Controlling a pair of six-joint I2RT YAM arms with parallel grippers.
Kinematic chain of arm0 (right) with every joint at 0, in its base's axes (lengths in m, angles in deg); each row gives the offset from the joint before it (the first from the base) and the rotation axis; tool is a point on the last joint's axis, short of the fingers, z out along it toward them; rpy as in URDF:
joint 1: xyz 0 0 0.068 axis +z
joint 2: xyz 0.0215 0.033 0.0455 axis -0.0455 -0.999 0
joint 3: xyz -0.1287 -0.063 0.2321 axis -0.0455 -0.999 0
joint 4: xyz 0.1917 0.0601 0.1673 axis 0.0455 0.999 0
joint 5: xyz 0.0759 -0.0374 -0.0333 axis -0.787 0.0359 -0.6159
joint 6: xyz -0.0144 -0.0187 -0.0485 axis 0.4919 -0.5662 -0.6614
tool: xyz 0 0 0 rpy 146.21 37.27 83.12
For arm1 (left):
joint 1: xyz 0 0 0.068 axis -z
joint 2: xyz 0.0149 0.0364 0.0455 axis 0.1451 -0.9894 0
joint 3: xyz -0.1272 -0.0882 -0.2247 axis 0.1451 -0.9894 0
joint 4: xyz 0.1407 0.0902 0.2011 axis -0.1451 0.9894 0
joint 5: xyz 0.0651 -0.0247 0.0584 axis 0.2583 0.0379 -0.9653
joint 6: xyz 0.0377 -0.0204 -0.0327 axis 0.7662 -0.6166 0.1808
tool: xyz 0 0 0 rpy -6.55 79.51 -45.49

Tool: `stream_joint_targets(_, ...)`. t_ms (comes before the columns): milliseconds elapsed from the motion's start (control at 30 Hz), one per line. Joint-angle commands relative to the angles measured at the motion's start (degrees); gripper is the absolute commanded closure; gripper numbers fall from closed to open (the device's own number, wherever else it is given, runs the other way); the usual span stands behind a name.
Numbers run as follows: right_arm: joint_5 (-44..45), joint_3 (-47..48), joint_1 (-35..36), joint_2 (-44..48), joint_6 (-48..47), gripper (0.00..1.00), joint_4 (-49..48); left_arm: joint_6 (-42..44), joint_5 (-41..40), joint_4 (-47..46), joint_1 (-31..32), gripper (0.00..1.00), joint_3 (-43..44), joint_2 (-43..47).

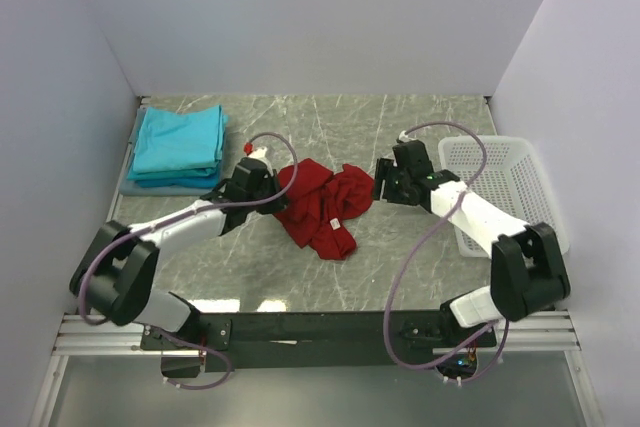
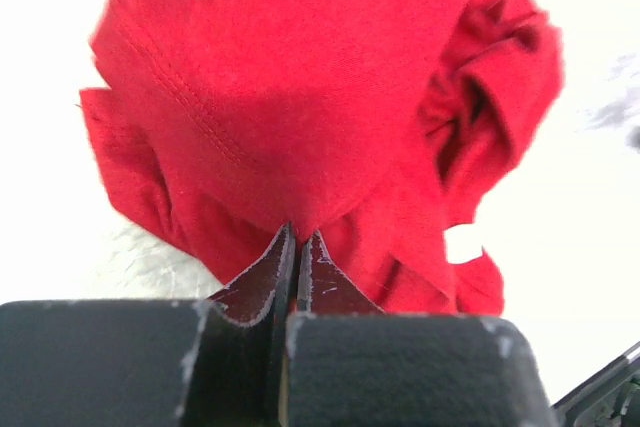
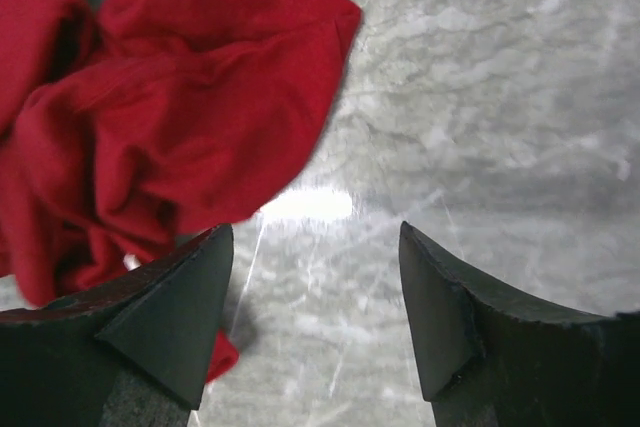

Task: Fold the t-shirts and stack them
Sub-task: Flatten the tshirt out

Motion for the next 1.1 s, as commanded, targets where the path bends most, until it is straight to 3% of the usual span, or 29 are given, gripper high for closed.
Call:
stream_joint_targets(0, 1.0, 4.6, -0.3, -5.1, 0.4, 0.27, -1.8, 1.0, -3.4, 1.1, 0.3, 0.99, 1.6, 6.7)
stream_joint_targets(367, 2.4, 18.8, -0.3, -24.8, 2.5, 0.31, -1.3, 0.9, -8.8, 5.5, 0.3, 0.99, -0.1, 17.0)
stream_joint_targets(700, 3.3, 20.1, 0.0, -31.5, 3.9, 0.37, -0.4, 0.4, -15.8, 7.2, 0.3, 0.99, -1.5, 22.1)
stream_joint_targets(800, 2.1, 19.6, 0.2, -31.5, 3.7, 0.73, -1.1, 0.2, -17.1, 7.5, 0.3, 0.99, -1.5, 22.7)
stream_joint_targets(833, 2.0, 19.4, 0.2, -31.1, 3.9, 0.93, -1.4, 0.2, -17.5, 7.7, 0.3, 0.99, -1.5, 23.0)
stream_joint_targets(900, 2.7, 18.6, 0.5, -28.9, 3.6, 1.00, -2.0, 0.2, -19.4, 8.5, 0.3, 0.99, -0.9, 23.6)
stream_joint_targets(1067, 7.9, 18.6, 0.5, -18.9, 1.8, 1.00, -1.4, 0.4, -24.3, 10.2, 0.2, 0.99, 1.7, 26.5)
